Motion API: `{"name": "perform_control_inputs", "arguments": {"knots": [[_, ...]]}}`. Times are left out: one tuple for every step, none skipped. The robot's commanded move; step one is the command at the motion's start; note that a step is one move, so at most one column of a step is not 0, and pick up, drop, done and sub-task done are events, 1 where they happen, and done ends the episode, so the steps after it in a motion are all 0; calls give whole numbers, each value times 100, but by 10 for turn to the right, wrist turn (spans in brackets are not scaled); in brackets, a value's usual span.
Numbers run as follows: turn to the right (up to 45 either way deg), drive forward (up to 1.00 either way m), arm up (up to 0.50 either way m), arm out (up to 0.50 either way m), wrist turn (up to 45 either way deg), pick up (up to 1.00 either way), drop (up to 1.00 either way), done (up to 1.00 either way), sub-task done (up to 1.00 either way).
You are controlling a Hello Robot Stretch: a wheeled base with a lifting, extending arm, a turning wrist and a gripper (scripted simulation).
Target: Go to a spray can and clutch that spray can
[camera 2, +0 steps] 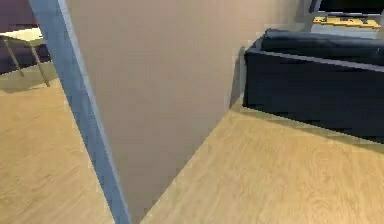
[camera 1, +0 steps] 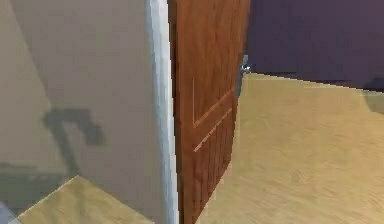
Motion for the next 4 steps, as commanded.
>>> {"name": "perform_control_inputs", "arguments": {"knots": [[390, 0, 0, 0, 0, 0, 0, 0, 0], [0, 90, 0, 0, 0, 0, 0, 0, 0], [-90, 0, 0, 0, 0, 0, 0, 0, 0], [0, 15, 0, 0, 0, 0, 0, 0, 0]]}}
